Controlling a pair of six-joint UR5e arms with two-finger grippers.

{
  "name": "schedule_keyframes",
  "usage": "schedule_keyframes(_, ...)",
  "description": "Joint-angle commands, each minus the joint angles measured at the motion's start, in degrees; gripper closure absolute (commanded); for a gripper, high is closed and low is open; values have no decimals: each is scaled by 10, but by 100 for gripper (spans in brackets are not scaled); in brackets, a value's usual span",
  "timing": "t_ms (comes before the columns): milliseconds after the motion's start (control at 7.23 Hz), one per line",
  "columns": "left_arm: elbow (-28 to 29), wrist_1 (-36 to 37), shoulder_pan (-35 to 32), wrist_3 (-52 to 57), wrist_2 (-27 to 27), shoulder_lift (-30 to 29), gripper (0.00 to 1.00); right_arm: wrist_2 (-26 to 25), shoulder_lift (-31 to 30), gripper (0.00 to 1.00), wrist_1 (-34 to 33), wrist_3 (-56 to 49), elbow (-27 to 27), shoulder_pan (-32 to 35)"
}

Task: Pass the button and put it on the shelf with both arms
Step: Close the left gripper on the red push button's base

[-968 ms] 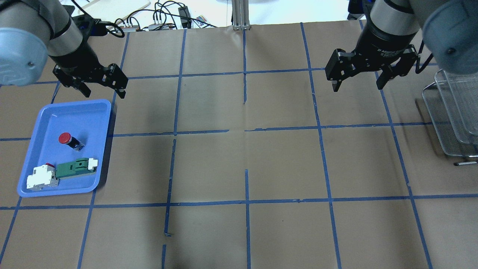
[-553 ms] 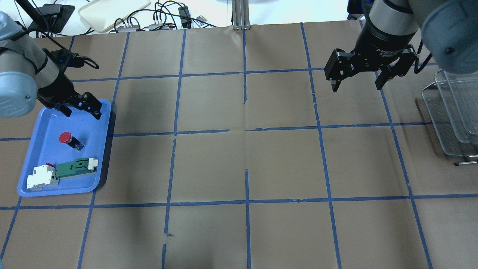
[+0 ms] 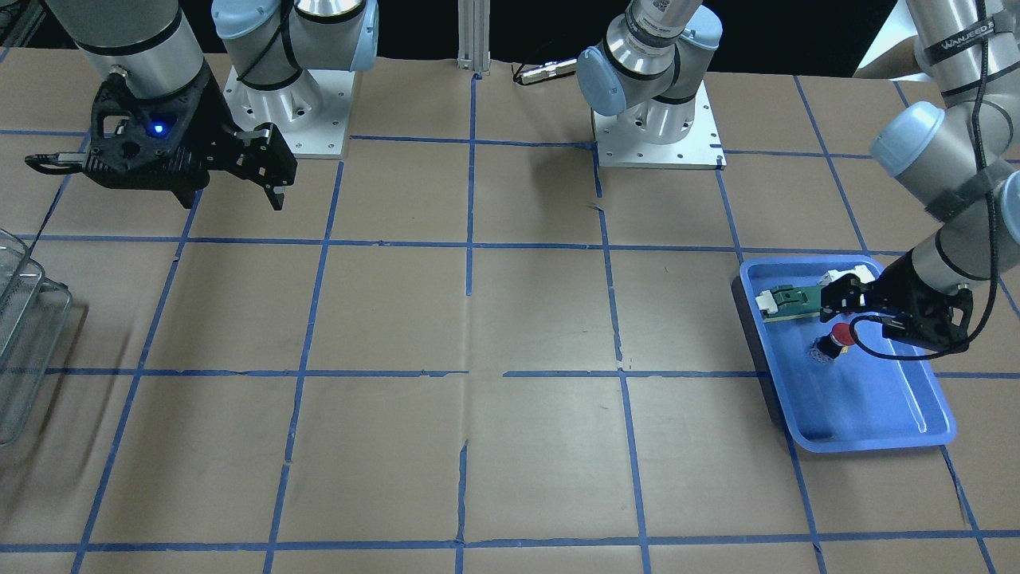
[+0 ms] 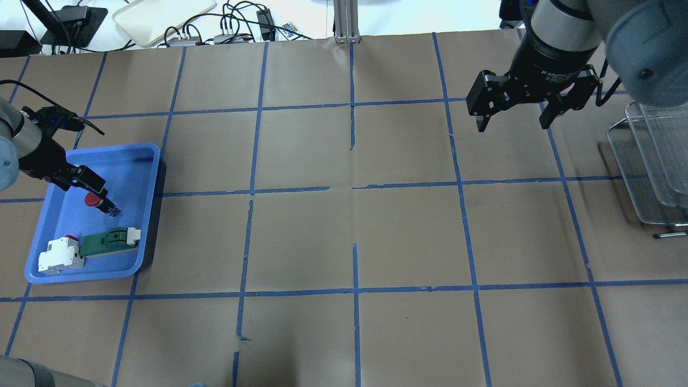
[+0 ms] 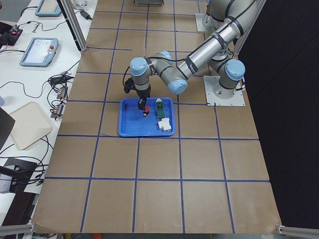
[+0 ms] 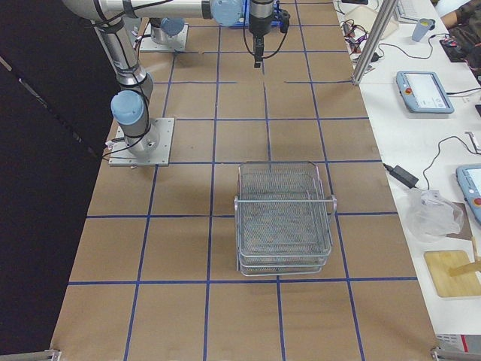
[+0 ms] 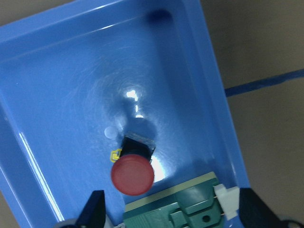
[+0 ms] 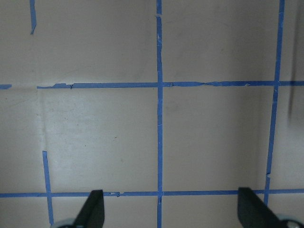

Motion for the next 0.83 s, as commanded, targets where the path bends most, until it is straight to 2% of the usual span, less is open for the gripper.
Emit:
schedule_keyframes(0,-2,31,3,7,-2,-29,0,0,0,0,0,-1,0,0)
schedule_keyframes(277,-1,42,3,15,-1,-36,0,0,0,0,0,-1,0,0)
schedule_keyframes(415,-3,42,3,15,-2,-37,16,0,0,0,0,-1,0,0)
schedule_keyframes(553,-9,43,3,15,0,-36,58,0,0,0,-1,-1,0,0)
schedule_keyframes(691,-11,44,3,17,-1,-34,68,0,0,0,-1,-1,0,0)
